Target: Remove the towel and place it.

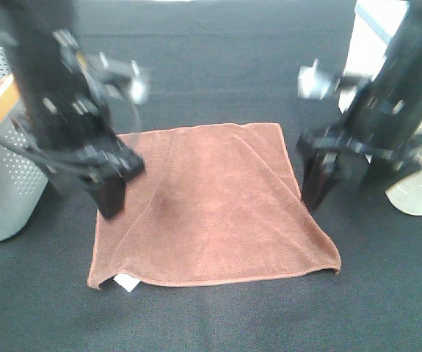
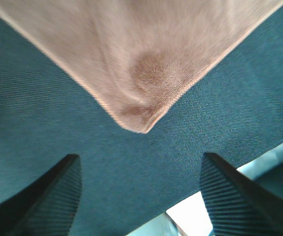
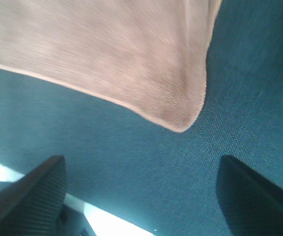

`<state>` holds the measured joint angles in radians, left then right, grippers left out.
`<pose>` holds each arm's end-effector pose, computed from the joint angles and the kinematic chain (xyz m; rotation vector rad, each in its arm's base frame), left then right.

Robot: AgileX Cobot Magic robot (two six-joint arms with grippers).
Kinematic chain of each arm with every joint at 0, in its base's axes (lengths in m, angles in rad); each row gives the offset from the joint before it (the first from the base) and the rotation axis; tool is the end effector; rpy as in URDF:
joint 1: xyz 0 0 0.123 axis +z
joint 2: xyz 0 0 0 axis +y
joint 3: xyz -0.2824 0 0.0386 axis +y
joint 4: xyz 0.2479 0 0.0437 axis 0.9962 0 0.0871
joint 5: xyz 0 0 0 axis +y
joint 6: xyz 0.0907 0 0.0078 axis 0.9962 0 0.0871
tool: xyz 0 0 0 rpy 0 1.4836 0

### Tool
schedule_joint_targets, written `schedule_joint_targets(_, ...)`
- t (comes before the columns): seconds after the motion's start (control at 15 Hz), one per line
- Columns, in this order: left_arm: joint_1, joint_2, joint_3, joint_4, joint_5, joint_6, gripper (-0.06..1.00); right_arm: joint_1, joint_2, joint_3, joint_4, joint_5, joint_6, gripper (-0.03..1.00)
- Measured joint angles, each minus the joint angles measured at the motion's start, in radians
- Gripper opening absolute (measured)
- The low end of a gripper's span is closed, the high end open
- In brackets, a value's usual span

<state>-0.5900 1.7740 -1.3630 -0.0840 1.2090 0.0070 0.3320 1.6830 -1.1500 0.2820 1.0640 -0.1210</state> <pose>0.2810 -0.1967 0.2421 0.8767 2.9995 -0.1355 0.2882 0.1228 0.2229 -0.4956 3.0424 0.3959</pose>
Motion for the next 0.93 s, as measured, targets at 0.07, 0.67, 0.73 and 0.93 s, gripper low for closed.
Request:
schedule_joint_targets(0.07,0.0,-0.053,0.0,0.015,0.0,0.0,0.65,0.0,-0.059,-0.005,0.01,0.001,-0.002,0.78)
schedule_joint_targets(0.67,0.0,-0.592,0.022,0.1,0.005,-0.1,0.65,0.0,-0.578,-0.006,-0.035,0.1,-0.004,0.78)
schedule_joint_targets(0.73,0.0,-0.656,0.053,0.115,0.005,-0.119,0.65,0.0,-0.619,-0.006,-0.07,0.133,-0.004,0.78)
schedule_joint_targets(0.93,0.0,-0.926,0.255,0.166,0.006,-0.151,0.65,0.0,-0.796,0.092,-0.125,0.143,-0.003,0.78)
